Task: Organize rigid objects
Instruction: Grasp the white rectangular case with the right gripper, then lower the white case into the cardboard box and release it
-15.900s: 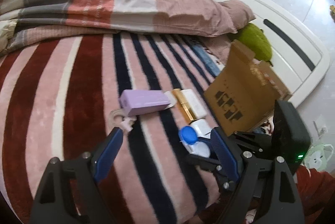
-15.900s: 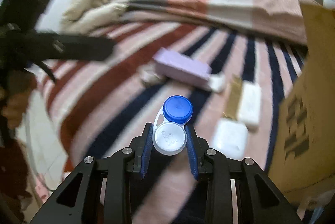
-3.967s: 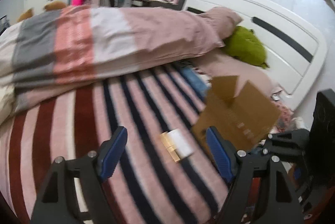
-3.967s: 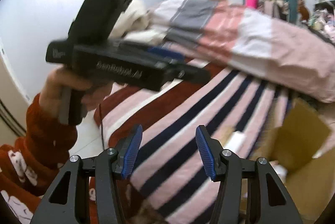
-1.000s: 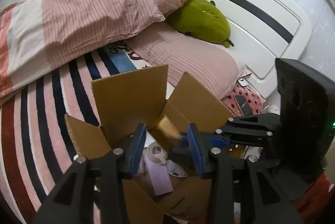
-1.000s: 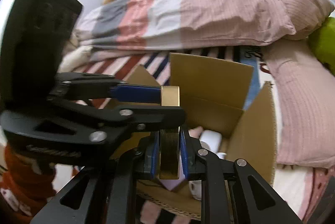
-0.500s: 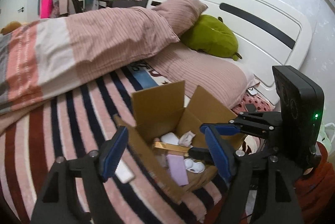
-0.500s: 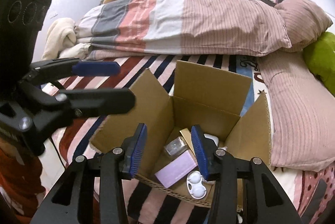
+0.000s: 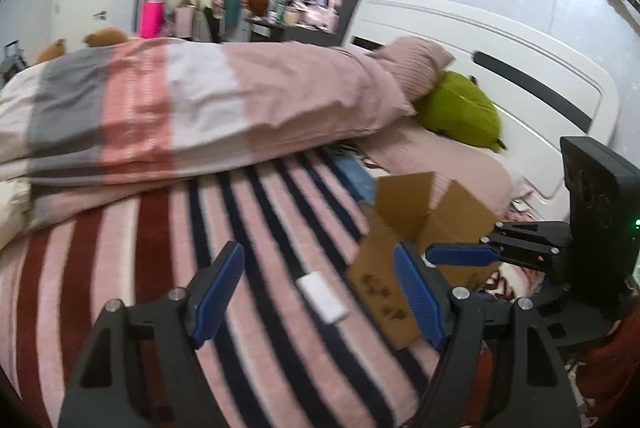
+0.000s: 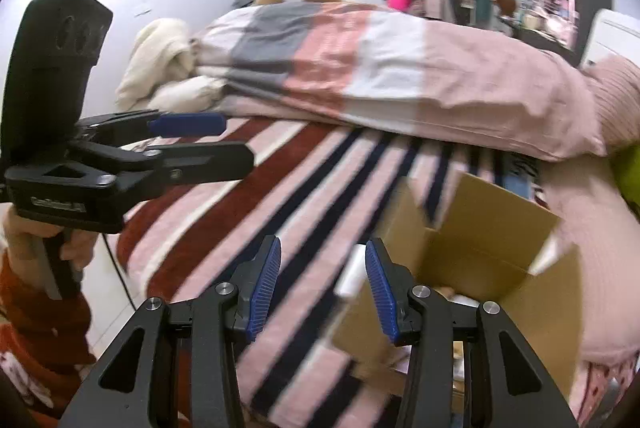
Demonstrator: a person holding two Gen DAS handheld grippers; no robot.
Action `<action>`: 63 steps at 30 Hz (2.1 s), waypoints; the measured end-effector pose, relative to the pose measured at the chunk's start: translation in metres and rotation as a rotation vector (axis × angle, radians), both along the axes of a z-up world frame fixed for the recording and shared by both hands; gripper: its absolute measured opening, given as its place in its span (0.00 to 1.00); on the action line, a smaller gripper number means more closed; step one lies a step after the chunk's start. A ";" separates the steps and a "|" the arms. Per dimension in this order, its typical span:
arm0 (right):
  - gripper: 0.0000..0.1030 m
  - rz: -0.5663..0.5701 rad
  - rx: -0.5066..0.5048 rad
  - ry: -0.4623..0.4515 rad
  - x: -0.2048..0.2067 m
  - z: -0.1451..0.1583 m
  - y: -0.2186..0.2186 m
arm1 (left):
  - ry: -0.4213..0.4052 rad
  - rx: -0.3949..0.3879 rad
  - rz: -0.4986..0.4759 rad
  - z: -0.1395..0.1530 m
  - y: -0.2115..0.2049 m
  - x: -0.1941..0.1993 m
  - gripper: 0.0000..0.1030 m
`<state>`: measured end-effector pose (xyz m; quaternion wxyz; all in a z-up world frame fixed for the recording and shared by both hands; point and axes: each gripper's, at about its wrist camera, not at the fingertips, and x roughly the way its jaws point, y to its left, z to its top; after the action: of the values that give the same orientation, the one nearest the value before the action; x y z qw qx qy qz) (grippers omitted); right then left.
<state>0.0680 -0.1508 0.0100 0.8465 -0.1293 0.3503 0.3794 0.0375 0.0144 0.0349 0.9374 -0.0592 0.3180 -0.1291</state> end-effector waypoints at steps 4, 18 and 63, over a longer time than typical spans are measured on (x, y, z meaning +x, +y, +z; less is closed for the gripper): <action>0.39 0.062 -0.043 0.037 -0.009 -0.022 0.045 | 0.000 -0.004 0.077 -0.016 0.033 -0.015 0.75; 0.40 -0.174 -0.349 0.104 0.047 -0.157 0.081 | 0.104 -0.080 0.125 -0.109 0.078 -0.040 0.75; 0.30 0.154 -0.024 -0.057 -0.011 -0.056 0.084 | 0.113 -0.185 0.002 -0.077 0.043 -0.013 0.75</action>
<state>0.0570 -0.0669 -0.0456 0.8229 -0.1767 0.3196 0.4353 0.0241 0.0572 -0.0426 0.9086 -0.1530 0.3570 -0.1533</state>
